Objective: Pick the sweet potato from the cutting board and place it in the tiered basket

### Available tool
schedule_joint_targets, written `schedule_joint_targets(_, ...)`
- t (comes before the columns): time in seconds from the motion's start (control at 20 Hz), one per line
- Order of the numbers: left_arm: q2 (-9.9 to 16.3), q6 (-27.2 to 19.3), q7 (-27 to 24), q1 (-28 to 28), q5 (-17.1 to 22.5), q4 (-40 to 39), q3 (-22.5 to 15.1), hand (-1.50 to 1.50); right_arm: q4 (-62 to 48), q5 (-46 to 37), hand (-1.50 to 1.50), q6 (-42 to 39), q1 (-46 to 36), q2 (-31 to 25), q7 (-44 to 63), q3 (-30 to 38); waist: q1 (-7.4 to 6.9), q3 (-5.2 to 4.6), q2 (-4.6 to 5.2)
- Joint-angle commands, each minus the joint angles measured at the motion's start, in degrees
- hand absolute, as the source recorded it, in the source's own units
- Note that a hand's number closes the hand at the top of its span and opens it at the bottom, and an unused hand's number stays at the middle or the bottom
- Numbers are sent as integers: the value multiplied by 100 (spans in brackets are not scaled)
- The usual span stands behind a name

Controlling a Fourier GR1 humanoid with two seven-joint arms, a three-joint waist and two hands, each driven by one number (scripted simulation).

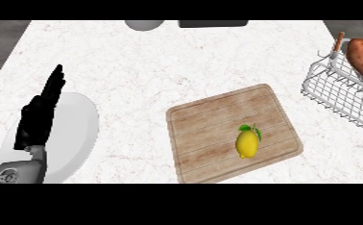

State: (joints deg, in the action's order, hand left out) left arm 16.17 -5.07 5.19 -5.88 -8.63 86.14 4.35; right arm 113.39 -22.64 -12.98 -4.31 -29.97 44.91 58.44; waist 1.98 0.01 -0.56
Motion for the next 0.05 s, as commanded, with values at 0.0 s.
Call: schedule_joint_targets(0.0, -151, -56, 92, 108, -112, 249, -167, 0, 473, 1073, -150, -387, 739, 341, -537, 1157, 12, 4, -2)
